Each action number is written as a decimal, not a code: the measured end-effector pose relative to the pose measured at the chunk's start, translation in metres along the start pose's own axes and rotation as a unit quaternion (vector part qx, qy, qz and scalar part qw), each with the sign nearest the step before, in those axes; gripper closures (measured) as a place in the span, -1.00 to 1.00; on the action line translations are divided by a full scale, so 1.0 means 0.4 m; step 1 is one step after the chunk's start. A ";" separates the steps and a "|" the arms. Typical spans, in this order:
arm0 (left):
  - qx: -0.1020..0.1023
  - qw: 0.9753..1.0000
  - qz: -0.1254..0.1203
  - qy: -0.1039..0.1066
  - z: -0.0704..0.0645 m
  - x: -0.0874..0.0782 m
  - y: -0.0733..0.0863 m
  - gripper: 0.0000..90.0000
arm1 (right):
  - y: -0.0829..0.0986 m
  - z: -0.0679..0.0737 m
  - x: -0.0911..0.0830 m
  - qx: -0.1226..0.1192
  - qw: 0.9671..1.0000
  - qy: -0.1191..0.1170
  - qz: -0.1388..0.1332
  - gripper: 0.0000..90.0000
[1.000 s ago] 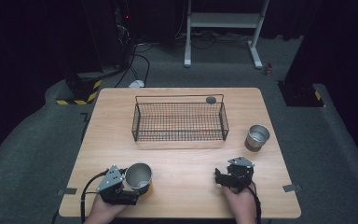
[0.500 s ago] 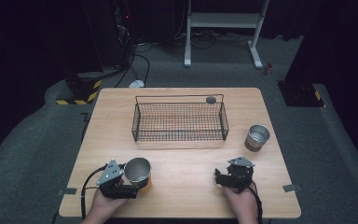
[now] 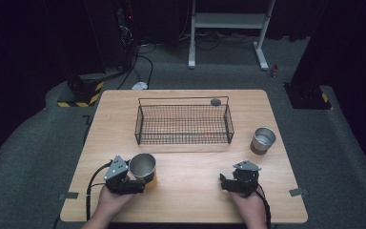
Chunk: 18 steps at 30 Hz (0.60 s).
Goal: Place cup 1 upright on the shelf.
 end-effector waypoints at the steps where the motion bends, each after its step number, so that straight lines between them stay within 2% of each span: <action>1: 0.000 1.000 0.000 0.000 0.000 0.000 0.000 -0.69 | 0.000 -0.001 0.000 -0.002 1.000 0.000 0.000 -0.76; 11: -0.012 1.000 -0.009 -0.018 0.028 -0.003 -0.024 -0.69 | -0.001 0.000 0.001 -0.001 1.000 -0.001 0.001 -0.77; 18: -0.004 1.000 -0.014 -0.019 0.034 0.001 -0.043 -0.69 | -0.001 0.000 0.001 0.000 1.000 -0.002 0.001 -0.77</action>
Point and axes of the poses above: each handheld gripper's, and its own axes: x roughly forward along the jaws, y roughly out of its underside, z roughly to its left, the point moved 4 cm from there along x, roughly forward along the jaws, and after that the axes turned 13 degrees about x, right-handed, at the moved point
